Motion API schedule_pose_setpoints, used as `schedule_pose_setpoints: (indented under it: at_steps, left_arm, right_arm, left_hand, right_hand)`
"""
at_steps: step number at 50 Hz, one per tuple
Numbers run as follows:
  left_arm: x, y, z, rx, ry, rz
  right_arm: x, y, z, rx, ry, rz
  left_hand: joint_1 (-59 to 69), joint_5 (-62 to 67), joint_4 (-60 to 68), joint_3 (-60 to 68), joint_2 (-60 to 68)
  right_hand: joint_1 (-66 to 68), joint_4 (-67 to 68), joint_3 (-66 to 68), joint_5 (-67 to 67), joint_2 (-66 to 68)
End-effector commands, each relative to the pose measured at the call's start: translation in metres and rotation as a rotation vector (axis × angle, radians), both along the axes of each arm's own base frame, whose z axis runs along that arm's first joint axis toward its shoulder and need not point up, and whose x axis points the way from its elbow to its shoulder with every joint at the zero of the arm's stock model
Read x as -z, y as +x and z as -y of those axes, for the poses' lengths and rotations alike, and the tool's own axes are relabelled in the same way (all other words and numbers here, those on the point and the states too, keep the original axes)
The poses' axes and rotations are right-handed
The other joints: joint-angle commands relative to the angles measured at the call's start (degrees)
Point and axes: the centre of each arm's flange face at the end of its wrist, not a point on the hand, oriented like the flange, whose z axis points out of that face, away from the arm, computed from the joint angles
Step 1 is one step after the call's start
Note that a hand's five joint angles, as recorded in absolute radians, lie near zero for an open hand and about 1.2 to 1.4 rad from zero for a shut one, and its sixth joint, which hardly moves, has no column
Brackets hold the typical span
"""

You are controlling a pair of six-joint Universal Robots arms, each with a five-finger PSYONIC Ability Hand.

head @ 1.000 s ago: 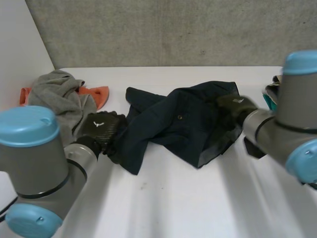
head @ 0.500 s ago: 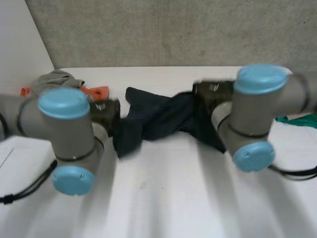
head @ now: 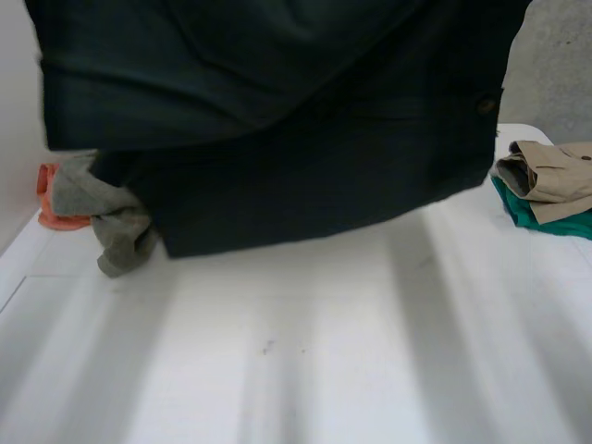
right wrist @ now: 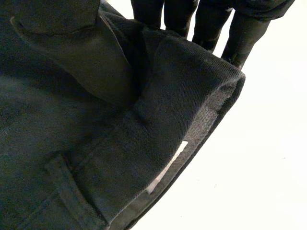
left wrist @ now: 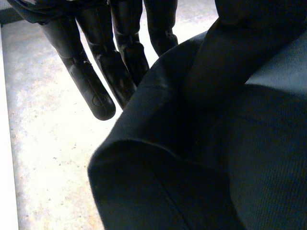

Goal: Fold the laundry.

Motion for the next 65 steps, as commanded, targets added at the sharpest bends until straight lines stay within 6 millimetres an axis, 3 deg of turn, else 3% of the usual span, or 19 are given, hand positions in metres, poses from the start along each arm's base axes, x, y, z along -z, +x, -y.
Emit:
schedule_pose_setpoints:
  at_steps: [1, 6, 7, 15, 18, 21, 22, 24, 27, 30, 32, 36, 37, 40, 44, 48, 56, 60, 65]
  left_arm:
    - [0.038, -0.025, 0.046, 0.018, 0.095, 0.073]
    - [0.103, -0.037, 0.106, 0.006, 0.229, 0.156]
    - [0.129, -0.044, 0.123, 0.016, 0.277, 0.186]
    - [0.241, -0.076, 0.19, 0.07, 0.364, 0.255]
    - [0.259, -0.08, 0.207, 0.073, 0.342, 0.249]
    - [0.271, -0.086, 0.22, 0.073, 0.308, 0.236]
    - [0.271, -0.087, 0.223, 0.073, 0.3, 0.231]
    - [0.259, -0.086, 0.227, 0.054, 0.263, 0.206]
    - [0.25, -0.082, 0.227, 0.021, 0.256, 0.186]
    - [0.239, -0.083, 0.219, 0.013, 0.259, 0.178]
    - [0.213, -0.076, 0.205, 0.001, 0.249, 0.168]
    - [0.188, -0.057, 0.173, -0.017, 0.301, 0.185]
    - [0.181, -0.05, 0.154, -0.013, 0.326, 0.197]
    - [0.179, -0.04, 0.129, -0.009, 0.371, 0.219]
    - [0.196, -0.024, 0.081, 0.012, 0.507, 0.288]
    - [0.233, -0.005, 0.023, 0.039, 0.701, 0.409]
    - [0.303, 0.004, -0.058, 0.122, 0.857, 0.685]
    - [0.326, 0.006, -0.067, 0.13, 0.855, 0.747]
    - [0.349, 0.002, -0.056, 0.124, 0.846, 0.743]
  right_arm:
    - [0.019, 0.008, 0.025, -0.008, 0.082, 0.026]
    - [0.092, 0.023, 0.085, 0.011, 0.301, 0.014]
    - [0.103, 0.025, 0.093, 0.012, 0.329, 0.013]
    - [0.203, 0.05, 0.16, 0.035, 0.423, 0.058]
    - [0.241, 0.061, 0.184, 0.074, 0.377, 0.084]
    - [0.271, 0.072, 0.204, 0.098, 0.326, 0.069]
    - [0.276, 0.075, 0.206, 0.1, 0.32, 0.055]
    - [0.279, 0.076, 0.21, 0.112, 0.305, 0.037]
    - [0.256, 0.074, 0.208, 0.115, 0.264, 0.05]
    - [0.22, 0.063, 0.201, 0.126, 0.224, 0.067]
    - [0.192, 0.055, 0.186, 0.115, 0.212, 0.052]
    - [0.166, 0.039, 0.165, 0.099, 0.232, -0.016]
    - [0.163, 0.036, 0.159, 0.088, 0.243, -0.041]
    - [0.16, 0.023, 0.138, 0.053, 0.313, -0.144]
    - [0.183, 0.003, 0.12, 0.047, 0.454, -0.276]
    - [0.209, -0.016, 0.097, 0.06, 0.593, -0.388]
    - [0.275, -0.033, 0.06, -0.013, 0.769, -0.545]
    - [0.297, -0.035, 0.058, -0.049, 0.741, -0.526]
    - [0.314, -0.033, 0.061, -0.066, 0.667, -0.5]
  left_hand:
    - [13.5, 13.8, 11.4, 11.7, 11.5]
    - [13.5, 13.8, 11.4, 11.7, 11.5]
    - [13.5, 13.8, 11.4, 11.7, 11.5]
    - [13.5, 13.8, 11.4, 11.7, 11.5]
    - [13.5, 13.8, 11.4, 11.7, 11.5]
    - [-44.5, -44.2, -46.6, -46.3, -46.5]
    - [-56.5, -56.2, -58.6, -58.3, -58.5]
    - [-56.5, -56.2, -58.6, -58.3, -58.5]
    - [-56.5, -56.2, -58.6, -58.3, -58.5]
    - [-56.5, -56.2, -58.6, -58.3, -58.5]
    - [-56.5, -56.2, -58.6, -58.3, -58.5]
    - [-56.0, -55.6, -58.1, -57.8, -58.0]
    - [-54.8, -54.5, -56.9, -56.6, -56.8]
    - [-53.3, -53.0, -55.4, -55.1, -55.3]
    - [-47.9, -47.6, -50.0, -49.7, -49.9]
    - [-41.5, -41.2, -43.6, -43.3, -43.6]
    - [-37.5, -37.1, -39.6, -39.3, -39.5]
    - [-38.0, -37.6, -40.1, -39.8, -40.0]
    - [-38.0, -37.7, -40.1, -39.8, -40.0]
  right_hand:
    - [15.3, 11.7, 12.0, 12.2, 12.6]
    - [15.3, 11.7, 12.0, 12.2, 12.6]
    - [15.3, 11.7, 12.0, 12.2, 12.6]
    - [15.3, 11.7, 12.0, 12.2, 12.6]
    - [6.7, 3.1, 3.4, 3.6, 4.0]
    - [-54.7, -58.3, -58.0, -57.8, -57.4]
    - [-54.7, -58.3, -58.0, -57.8, -57.4]
    - [-54.7, -58.3, -58.0, -57.8, -57.4]
    - [-54.7, -58.3, -58.0, -57.8, -57.4]
    - [-54.7, -58.3, -58.0, -57.8, -57.4]
    - [-54.7, -58.3, -58.0, -57.8, -57.4]
    - [-54.7, -58.3, -58.0, -57.8, -57.4]
    - [-54.7, -58.3, -58.0, -57.8, -57.4]
    - [-54.7, -58.3, -58.0, -57.8, -57.4]
    - [-54.7, -58.3, -58.0, -57.8, -57.4]
    - [-52.0, -55.6, -55.3, -55.0, -54.6]
    - [-45.1, -48.6, -48.4, -48.1, -47.7]
    - [-43.9, -47.5, -47.2, -46.9, -46.5]
    - [-41.5, -45.1, -44.8, -44.5, -44.1]
